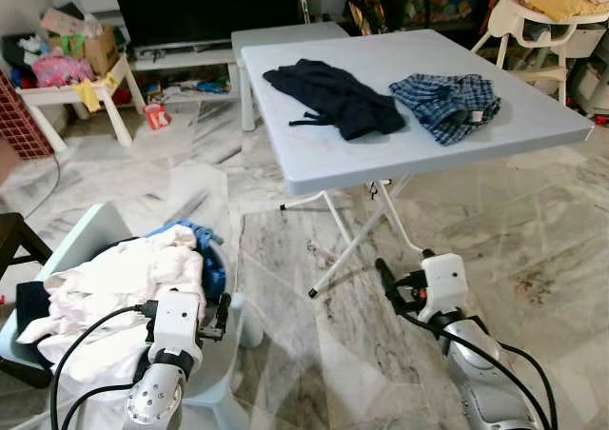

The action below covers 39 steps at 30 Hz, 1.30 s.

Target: Hang hanger

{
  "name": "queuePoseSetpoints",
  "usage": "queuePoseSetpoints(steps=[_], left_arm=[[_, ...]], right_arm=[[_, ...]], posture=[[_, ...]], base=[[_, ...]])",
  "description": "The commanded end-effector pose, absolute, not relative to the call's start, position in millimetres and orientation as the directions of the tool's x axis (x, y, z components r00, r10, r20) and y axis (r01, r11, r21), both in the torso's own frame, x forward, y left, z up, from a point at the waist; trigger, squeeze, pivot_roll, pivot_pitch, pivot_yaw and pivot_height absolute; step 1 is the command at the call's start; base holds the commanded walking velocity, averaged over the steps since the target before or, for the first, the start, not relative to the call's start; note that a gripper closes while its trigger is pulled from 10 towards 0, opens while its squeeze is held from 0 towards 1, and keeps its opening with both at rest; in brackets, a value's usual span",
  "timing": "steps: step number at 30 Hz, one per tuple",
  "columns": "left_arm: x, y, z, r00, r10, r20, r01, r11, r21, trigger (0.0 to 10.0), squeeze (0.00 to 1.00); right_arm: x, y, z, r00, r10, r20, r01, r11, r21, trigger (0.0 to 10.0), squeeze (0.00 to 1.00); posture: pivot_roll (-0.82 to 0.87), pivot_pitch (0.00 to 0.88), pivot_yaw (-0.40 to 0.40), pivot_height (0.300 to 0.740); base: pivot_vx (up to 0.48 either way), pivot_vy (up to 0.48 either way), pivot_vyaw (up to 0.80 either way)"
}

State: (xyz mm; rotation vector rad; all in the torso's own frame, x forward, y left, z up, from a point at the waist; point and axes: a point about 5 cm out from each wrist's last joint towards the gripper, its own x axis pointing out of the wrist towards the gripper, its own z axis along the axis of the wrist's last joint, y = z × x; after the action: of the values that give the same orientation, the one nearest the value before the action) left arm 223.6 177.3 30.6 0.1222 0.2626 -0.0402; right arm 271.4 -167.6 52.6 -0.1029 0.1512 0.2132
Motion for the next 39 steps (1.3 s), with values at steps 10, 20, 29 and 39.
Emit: queuePoseSetpoints(steps=[10,20,29,39], left_arm=[[219,182,29,0.964,0.002,-0.267,0.033,0.991,0.129,10.0,0.00],[228,187,34,0.974,-0.007,-0.227,0.041,0.988,0.148,10.0,0.00],[233,182,36,0.976,-0.044,-0.215,0.072,0.989,0.127,10.0,0.00],[231,177,33,0.973,-0.058,-0.221,0.085,0.990,0.116,10.0,0.00]], right_arm=[[276,-157,57,0.959,0.242,-0.144,-0.256,0.963,-0.084,10.0,0.00],[278,-152,59,0.951,0.278,-0.138,-0.293,0.951,-0.102,10.0,0.00],[276,-151,58,0.949,0.283,-0.139,-0.298,0.949,-0.104,10.0,0.00],[276,-149,58,0.945,0.292,-0.145,-0.308,0.945,-0.107,10.0,0.00]], posture=[[-0.05,0.000,-0.007,0.740],[-0.05,0.000,-0.014,0.740],[-0.06,0.000,-0.013,0.740],[-0.05,0.000,-0.019,0.740]], base=[[0.000,0.293,0.00],[0.000,0.000,0.12],[0.000,-0.114,0.74],[0.000,-0.212,0.15]])
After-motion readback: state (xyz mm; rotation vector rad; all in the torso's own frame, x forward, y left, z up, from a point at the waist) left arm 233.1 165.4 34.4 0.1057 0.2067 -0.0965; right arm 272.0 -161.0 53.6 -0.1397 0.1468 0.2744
